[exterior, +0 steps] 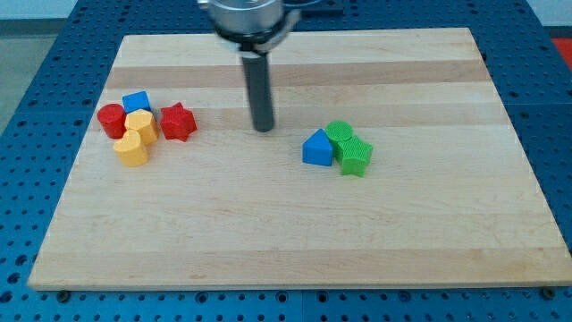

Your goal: Place the triangle below the red star

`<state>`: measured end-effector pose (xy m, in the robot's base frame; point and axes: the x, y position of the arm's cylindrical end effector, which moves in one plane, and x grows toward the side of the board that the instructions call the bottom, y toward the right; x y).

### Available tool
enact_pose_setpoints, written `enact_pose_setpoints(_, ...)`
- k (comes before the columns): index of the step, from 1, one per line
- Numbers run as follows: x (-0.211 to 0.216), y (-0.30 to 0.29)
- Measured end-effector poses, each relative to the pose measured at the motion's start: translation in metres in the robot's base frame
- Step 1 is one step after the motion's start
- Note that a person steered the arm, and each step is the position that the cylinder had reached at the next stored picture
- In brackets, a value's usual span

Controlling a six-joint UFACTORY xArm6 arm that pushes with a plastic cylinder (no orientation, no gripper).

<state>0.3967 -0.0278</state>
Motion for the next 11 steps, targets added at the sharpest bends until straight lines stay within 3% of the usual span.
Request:
enact_pose_setpoints(2,-0.003,0.109)
enact_pose_setpoints(3,0.015,0.113)
enact_pose_setpoints(7,0.065,0.068)
enact_pose_setpoints(11,0.067,-0.016)
